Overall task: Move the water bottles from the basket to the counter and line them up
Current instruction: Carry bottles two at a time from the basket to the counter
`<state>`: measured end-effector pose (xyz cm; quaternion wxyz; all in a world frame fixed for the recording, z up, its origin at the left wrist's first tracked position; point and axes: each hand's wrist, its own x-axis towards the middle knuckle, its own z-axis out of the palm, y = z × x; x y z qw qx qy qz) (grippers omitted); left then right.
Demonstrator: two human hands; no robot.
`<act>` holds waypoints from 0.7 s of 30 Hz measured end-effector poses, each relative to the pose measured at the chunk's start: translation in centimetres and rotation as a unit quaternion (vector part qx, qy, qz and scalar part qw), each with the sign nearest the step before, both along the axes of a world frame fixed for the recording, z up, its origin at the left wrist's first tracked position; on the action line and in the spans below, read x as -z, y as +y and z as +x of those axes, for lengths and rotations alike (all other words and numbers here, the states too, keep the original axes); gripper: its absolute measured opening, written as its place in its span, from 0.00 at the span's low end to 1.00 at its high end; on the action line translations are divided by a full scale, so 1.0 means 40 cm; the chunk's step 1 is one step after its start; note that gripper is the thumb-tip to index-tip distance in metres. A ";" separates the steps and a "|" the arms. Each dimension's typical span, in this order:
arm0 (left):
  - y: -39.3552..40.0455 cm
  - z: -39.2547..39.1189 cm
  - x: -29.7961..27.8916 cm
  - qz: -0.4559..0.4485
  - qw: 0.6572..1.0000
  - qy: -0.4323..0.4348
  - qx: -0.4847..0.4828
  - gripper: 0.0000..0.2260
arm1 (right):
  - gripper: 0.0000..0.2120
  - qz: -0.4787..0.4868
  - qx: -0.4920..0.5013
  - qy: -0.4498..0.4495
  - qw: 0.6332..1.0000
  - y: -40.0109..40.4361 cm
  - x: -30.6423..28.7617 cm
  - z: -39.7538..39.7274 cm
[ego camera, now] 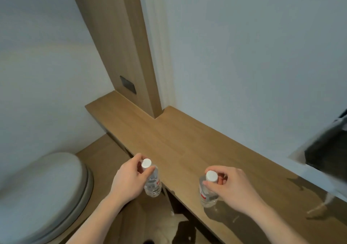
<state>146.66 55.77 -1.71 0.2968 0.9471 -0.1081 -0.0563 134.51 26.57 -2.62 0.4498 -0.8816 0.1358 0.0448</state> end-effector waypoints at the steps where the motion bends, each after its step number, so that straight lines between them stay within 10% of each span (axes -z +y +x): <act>1: 0.002 0.048 0.008 0.003 1.000 0.003 0.007 0.10 | 0.08 -0.002 0.007 0.005 1.000 0.002 0.006 0.028; 21: -0.082 0.820 0.195 0.077 0.969 0.038 0.231 0.10 | 0.05 -0.021 0.263 0.028 0.964 0.139 0.177 0.662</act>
